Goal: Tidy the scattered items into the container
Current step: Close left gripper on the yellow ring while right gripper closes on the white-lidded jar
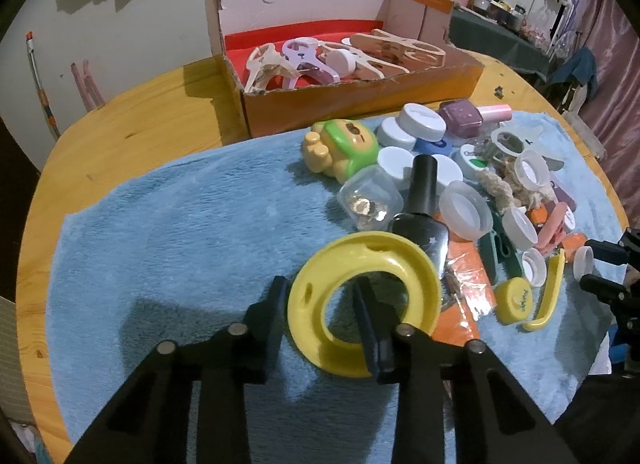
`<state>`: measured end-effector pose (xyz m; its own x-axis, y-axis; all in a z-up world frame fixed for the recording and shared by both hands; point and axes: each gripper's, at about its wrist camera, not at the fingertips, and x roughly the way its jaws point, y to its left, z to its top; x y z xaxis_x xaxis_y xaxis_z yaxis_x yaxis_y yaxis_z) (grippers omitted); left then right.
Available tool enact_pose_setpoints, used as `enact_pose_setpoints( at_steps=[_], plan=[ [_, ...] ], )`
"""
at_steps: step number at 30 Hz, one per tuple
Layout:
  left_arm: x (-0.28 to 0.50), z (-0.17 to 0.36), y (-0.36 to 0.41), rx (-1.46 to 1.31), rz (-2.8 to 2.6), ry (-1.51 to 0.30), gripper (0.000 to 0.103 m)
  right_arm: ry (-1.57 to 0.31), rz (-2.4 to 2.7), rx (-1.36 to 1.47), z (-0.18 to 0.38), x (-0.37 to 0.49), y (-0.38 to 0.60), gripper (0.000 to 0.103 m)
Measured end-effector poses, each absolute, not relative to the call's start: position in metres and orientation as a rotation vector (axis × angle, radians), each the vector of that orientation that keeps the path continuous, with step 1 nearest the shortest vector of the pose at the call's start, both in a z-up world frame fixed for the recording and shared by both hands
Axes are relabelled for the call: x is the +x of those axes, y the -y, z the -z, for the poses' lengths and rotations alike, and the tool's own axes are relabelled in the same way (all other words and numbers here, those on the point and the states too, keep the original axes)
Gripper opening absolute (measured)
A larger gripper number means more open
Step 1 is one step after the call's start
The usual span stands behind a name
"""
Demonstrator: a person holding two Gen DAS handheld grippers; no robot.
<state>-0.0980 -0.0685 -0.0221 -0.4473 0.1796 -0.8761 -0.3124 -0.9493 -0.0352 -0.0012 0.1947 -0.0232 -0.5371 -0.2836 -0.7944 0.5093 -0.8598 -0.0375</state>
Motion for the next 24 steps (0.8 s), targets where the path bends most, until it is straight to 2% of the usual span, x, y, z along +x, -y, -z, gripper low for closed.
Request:
enact_pose_setpoints(
  at_steps=[3, 5, 24],
  plan=[
    [-0.099, 0.022, 0.069, -1.457, -2.443, -0.173, 0.028, -0.359, 2.382, 1.165, 0.023, -0.001, -0.194, 0.032],
    [-0.099, 0.022, 0.070, -1.457, -2.449, -0.167, 0.020, -0.356, 2.384, 1.163, 0.022, -0.001, -0.195, 0.032],
    [-0.093, 0.000, 0.077, -1.386, -2.509, -0.109, 0.019, -0.346, 2.419, 1.102, 0.003, -0.005, -0.199, 0.032]
  ],
)
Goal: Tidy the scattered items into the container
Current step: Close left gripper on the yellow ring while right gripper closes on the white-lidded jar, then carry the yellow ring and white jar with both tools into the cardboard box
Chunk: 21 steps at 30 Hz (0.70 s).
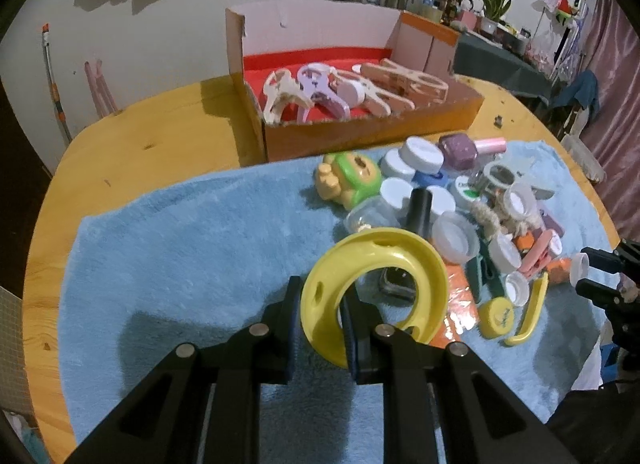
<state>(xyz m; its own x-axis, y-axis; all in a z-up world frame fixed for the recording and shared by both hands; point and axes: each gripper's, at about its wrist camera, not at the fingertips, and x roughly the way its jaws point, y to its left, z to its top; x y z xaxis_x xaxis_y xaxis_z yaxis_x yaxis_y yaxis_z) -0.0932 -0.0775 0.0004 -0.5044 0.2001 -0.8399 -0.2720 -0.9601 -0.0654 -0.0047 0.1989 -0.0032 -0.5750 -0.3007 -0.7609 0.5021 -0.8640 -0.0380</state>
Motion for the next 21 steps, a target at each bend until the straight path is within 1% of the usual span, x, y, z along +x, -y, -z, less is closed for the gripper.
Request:
enact_pose_setpoints(
  at_steps=[10, 21],
  plan=[
    [-0.110, -0.041, 0.067, -1.297, -2.558, -0.074, 0.019, -0.405, 2.425, 0.977, -0.047, -0.037, -0.188, 0.032],
    [-0.151, -0.083, 0.048, -1.228, -2.633, -0.088, 0.019, -0.450, 2.367, 0.875, -0.101, -0.095, -0.153, 0.032]
  ],
)
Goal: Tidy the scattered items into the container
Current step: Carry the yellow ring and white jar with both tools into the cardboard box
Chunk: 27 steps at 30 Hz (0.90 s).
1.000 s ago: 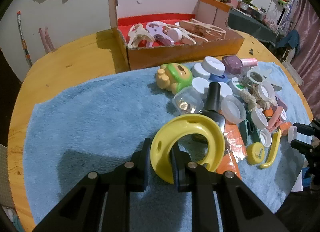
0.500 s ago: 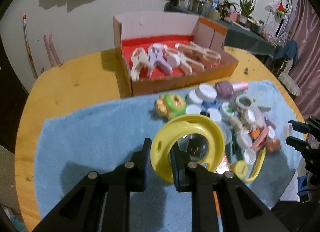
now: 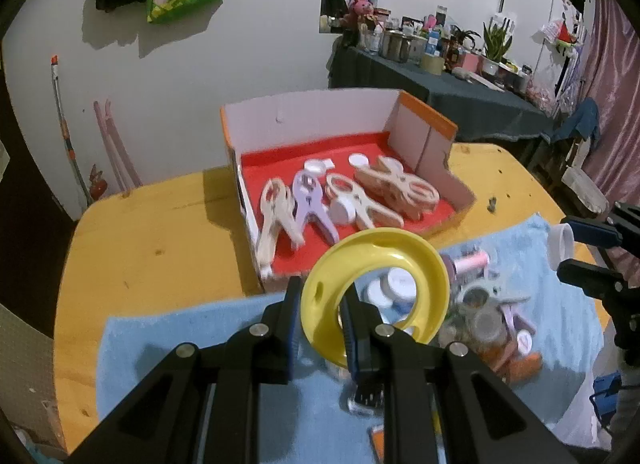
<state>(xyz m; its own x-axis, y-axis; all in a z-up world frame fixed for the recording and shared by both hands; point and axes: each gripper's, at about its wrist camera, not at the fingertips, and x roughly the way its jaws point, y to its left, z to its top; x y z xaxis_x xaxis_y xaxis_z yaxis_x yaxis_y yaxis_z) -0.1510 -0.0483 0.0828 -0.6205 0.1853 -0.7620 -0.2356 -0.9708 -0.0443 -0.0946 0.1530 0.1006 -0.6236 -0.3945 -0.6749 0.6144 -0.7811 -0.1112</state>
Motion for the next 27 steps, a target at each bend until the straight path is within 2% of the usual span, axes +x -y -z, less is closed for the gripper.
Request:
enact_pose_setpoints(
  at_steps=[10, 27],
  plan=[
    [-0.205, -0.090, 0.038, -1.255, -2.671, -0.086, 0.019, -0.453, 2.344, 0.894, -0.112, -0.158, -0.123, 0.032],
    [-0.286, -0.030, 0.018, -1.491, -2.627, -0.056, 0.019, -0.385, 2.345, 1.217, -0.036, -0.276, -0.118, 0.032]
  ],
)
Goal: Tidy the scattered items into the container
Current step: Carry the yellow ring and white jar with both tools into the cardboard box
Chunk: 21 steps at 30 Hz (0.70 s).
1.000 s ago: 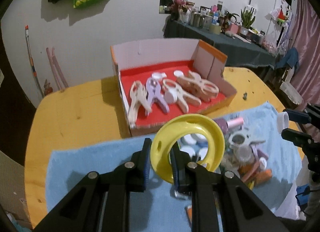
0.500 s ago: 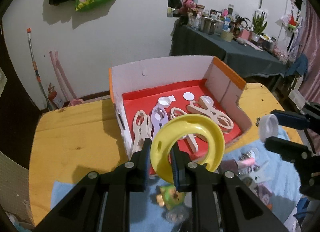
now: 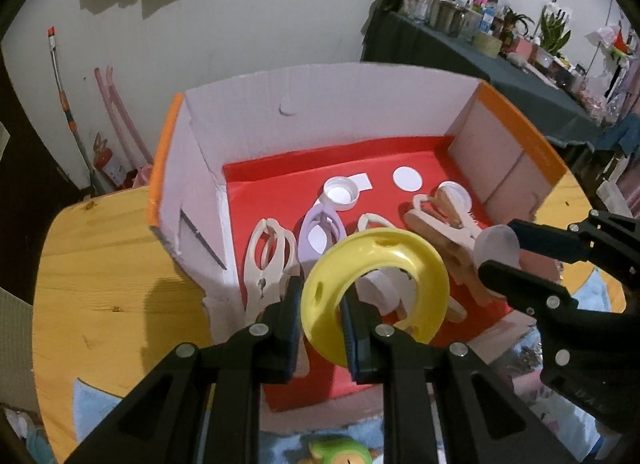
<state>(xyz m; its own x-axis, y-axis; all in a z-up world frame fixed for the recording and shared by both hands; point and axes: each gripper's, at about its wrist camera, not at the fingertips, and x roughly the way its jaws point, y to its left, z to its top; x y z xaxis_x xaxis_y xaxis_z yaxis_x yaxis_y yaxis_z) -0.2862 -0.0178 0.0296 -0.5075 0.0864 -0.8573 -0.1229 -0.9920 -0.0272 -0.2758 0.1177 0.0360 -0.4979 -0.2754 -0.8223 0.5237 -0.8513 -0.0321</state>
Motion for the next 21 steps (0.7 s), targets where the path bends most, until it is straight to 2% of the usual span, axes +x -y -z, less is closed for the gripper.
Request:
enact_pose_setpoints(
  at_steps=[21],
  plan=[
    [-0.307, -0.013, 0.020, -1.567, -2.615, -0.029, 0.019, -0.387, 2.369, 1.310, -0.017, -0.302, -0.120, 0.032]
  ],
)
